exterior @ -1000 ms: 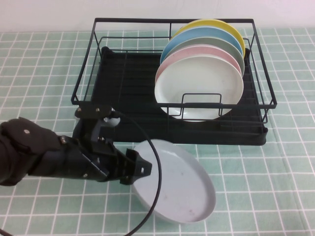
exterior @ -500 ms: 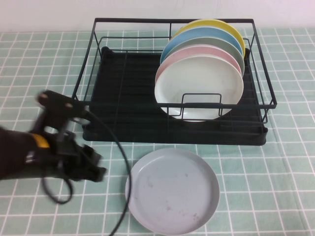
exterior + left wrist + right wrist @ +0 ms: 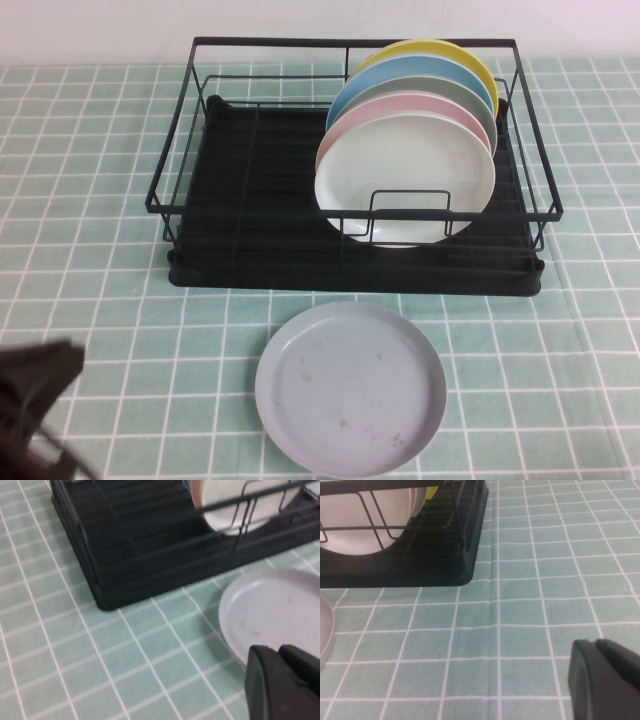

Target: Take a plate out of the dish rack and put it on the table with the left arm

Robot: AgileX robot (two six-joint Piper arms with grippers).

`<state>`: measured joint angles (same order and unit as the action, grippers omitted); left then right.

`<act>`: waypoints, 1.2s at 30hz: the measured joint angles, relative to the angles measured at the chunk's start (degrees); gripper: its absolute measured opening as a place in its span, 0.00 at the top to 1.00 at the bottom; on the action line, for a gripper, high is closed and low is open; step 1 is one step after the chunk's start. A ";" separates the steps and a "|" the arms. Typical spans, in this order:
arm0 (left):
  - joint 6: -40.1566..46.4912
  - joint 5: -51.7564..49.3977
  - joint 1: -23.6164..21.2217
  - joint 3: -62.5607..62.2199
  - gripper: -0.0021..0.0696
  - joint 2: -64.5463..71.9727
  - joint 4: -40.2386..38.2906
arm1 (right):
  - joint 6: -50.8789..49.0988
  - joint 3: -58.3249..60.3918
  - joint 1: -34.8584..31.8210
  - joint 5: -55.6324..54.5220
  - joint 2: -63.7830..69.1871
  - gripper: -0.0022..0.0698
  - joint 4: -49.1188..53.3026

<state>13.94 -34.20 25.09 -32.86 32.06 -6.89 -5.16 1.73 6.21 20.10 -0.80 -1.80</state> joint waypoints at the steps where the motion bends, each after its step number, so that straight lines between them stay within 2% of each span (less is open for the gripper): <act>1: 0.00 -1.17 0.00 0.90 0.97 -1.77 0.00 | 0.00 0.00 0.00 0.00 0.00 1.00 0.00; 9: -0.22 -10.40 0.00 4.04 0.97 -7.50 0.00 | 0.00 0.00 0.00 0.00 0.00 1.00 0.00; 16: -0.22 -12.59 0.00 5.70 0.97 -9.57 2.44 | 0.00 0.00 0.00 0.00 0.00 1.00 0.00; 19: -0.22 -9.54 0.00 8.49 0.97 -13.51 2.05 | 0.00 0.00 0.00 0.00 0.00 1.00 0.00; 24: -0.22 3.97 -0.38 19.67 0.97 -21.49 2.54 | 0.00 0.00 0.00 0.00 0.00 1.00 0.00; 29: -0.22 14.08 -3.95 30.71 0.97 -28.72 2.62 | 0.00 0.00 0.00 0.00 0.00 1.00 0.00; 36: -0.26 14.16 -13.23 34.14 0.97 -32.56 2.62 | 0.00 0.00 0.00 0.00 0.00 1.00 0.00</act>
<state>13.68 -20.04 11.86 1.28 -0.50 -4.27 -5.16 1.73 6.21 20.10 -0.80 -1.80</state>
